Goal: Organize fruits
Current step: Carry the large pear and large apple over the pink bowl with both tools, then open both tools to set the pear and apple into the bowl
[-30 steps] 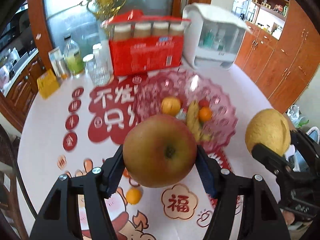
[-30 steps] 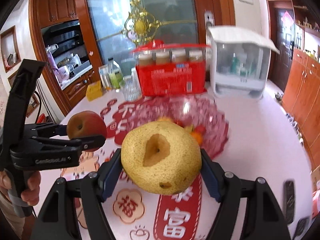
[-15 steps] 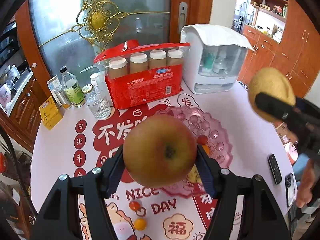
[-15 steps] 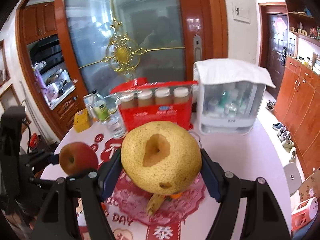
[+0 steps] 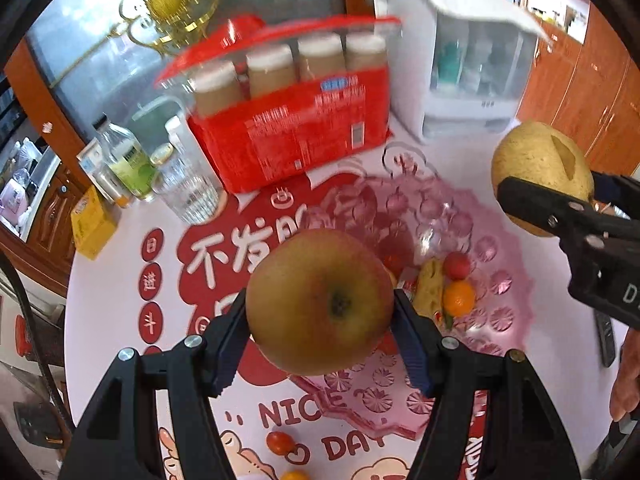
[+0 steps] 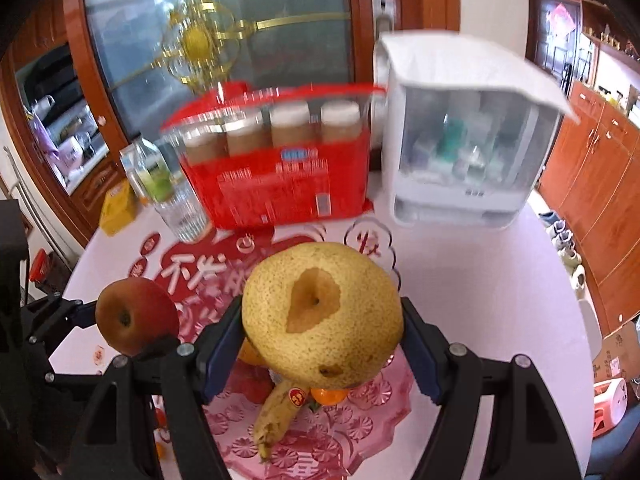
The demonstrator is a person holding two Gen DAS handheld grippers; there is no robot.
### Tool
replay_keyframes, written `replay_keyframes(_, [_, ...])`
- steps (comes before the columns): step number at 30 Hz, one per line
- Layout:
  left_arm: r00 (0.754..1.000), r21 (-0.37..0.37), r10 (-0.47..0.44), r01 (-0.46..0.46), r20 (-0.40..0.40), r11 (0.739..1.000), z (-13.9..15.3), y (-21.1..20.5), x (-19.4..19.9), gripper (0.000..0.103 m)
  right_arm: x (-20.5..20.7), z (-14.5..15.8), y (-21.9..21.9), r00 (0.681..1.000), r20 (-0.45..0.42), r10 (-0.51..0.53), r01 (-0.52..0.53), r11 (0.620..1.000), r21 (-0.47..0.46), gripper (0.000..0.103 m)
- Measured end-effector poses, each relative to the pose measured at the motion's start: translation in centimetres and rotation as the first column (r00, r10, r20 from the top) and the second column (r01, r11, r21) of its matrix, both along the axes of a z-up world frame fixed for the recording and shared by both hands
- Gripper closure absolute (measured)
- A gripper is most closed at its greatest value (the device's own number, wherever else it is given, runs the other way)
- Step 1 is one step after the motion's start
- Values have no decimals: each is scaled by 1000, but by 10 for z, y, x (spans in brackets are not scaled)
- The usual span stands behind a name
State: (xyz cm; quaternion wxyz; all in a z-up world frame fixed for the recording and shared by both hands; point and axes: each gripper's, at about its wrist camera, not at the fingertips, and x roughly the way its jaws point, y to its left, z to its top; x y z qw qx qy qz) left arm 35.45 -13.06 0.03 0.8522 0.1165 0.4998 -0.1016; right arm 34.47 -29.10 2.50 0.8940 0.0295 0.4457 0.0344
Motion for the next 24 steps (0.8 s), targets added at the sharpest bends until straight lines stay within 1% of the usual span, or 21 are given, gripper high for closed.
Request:
replay_keyframes(2, [1000,21,-10,11,-18,1000,-15,-2,1,37,5,-19,0,1000,-30,3,-3,1000,2,30])
replay_keyframes(3, [999,40,-18,20,-35,999,-27,-4,1,37,8,-29,-1,999,-47,4,-4,1000,5,30])
replay_keyframes(5, [997,55,-26,30,-70,998,-46,-6,2,37,13,-46,-2,997,-78,3,-2,1000,11,30])
replay_keyframes(9, [993,56,-26,33,-117,998,-73,-7,3,37,27,-78,-3,991,-135,-10,12,1000,16,30])
replay_keyframes(10, [992,54,-28,35,-124,998,-79,-7,3,37,30,-82,-2,990,-141,-11,14,1000,17,30])
replay_keyframes(12, [991,48,-33,39,-132,998,-85,-8,4,37,37,-93,-1,987,-159,-17,20,1000,17,30])
replay_keyframes(19, [988,24,-57,61,-143,998,-96,-12,9,37,59,-114,0,979,-198,-40,46,999,27,30])
replay_keyframes(24, [989,20,-71,75,-130,997,-102,-15,11,37,68,-126,7,974,-224,-42,50,998,29,29])
